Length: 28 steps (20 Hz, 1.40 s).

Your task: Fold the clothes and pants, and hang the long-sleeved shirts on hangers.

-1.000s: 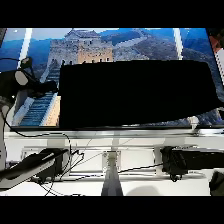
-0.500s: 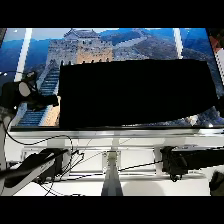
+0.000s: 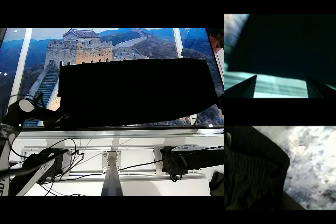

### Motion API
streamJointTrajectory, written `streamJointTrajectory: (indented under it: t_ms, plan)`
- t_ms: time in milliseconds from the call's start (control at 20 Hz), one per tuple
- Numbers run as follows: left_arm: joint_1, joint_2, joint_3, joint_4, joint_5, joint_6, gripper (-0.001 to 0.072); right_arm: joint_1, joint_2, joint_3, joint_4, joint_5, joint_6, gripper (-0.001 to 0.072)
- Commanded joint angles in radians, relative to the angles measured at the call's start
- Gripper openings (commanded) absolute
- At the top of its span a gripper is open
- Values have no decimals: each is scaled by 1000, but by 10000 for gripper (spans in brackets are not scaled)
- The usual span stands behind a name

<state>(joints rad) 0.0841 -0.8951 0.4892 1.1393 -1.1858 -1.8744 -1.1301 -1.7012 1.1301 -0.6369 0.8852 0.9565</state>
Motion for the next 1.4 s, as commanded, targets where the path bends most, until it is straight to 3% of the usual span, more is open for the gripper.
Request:
streamJointTrajectory:
  t_ms: [0, 250, 400, 650, 750, 850, 900, 950, 1150, 1350]
  plan:
    - [-25, 8, -57, -69, 5, -56, 634, 1, 0, 2, 1, 19, -2, 25]
    - [-27, 7, -60, 25, -96, -108, 634, 1, 0, 2, 1, 20, -2, 25]
    - [-27, 2, -61, 110, -16, -168, 633, 1, 0, 2, 1, 29, -2, 25]
    - [-27, -116, -74, 105, 110, -167, 631, 1, 1, 2, 0, 62, -14, 25]
    - [-27, -161, -73, 79, 208, -116, 452, 1, 6, 2, -8, 77, -43, 24]
    - [-27, -166, -69, 57, 298, -106, 214, 1, 34, 2, -50, 82, -50, 23]
    - [-27, -165, -62, 57, 333, -89, 55, 1, 61, 2, -90, 80, -53, 23]
    - [-23, -164, -50, 63, 361, -52, 10, 1, 92, 2, -135, 74, -53, 23]
    - [-6, -162, 64, 66, 396, 63, 9, 1, 269, 2, -325, 60, 3, 23]
    - [13, -90, 133, 134, 397, 85, 9, 1, 436, 2, -541, 77, 206, 23]
